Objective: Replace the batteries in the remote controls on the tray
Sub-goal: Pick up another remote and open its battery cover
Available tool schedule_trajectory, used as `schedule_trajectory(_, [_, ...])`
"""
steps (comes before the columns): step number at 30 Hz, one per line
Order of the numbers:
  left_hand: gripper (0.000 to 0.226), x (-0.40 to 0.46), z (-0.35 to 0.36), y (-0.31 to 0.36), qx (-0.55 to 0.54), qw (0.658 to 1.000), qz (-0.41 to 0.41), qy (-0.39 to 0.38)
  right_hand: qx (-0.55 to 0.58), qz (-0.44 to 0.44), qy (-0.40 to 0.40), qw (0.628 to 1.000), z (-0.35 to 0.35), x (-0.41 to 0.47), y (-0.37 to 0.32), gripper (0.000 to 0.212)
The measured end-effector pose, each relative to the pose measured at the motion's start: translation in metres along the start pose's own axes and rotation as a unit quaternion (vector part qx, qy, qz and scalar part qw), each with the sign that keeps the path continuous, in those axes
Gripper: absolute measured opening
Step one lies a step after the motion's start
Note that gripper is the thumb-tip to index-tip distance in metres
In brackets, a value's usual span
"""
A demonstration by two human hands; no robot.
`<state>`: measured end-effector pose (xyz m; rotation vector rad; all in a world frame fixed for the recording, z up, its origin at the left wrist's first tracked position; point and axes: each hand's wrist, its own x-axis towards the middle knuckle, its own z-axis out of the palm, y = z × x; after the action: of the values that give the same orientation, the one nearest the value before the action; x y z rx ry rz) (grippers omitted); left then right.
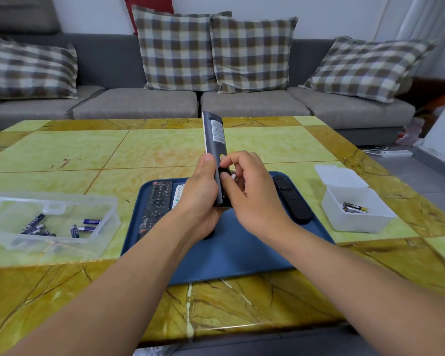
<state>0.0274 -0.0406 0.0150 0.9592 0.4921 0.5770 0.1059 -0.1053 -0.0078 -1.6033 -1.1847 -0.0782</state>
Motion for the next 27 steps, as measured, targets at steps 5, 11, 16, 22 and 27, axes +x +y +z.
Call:
schedule_trajectory(5, [0.032, 0.005, 0.008, -0.006, -0.008, 1.000, 0.013, 0.019, 0.096, 0.159, 0.010, 0.983, -0.005, 0.003, 0.009, 0.019])
schedule_trajectory(11, [0.045, 0.006, 0.028, -0.024, 0.001, 0.998, -0.046, 0.035, 0.391, 0.437, 0.138, 0.798, -0.064, 0.019, 0.027, 0.020])
schedule_trajectory(16, [0.047, -0.001, 0.046, -0.037, 0.022, 0.997, -0.079, -0.013, 0.124, 0.478, 0.200, 0.846, -0.157, 0.024, 0.095, 0.015])
schedule_trajectory(22, [0.044, -0.003, 0.047, -0.044, 0.061, 0.995, -0.073, -0.028, -0.096, 0.471, 0.098, 0.871, -0.191, 0.012, 0.133, 0.025])
schedule_trajectory(27, [0.042, -0.003, 0.045, -0.041, 0.066, 0.995, -0.075, -0.020, -0.237, 0.390, 0.099, 0.884, -0.184, 0.011, 0.113, 0.024])
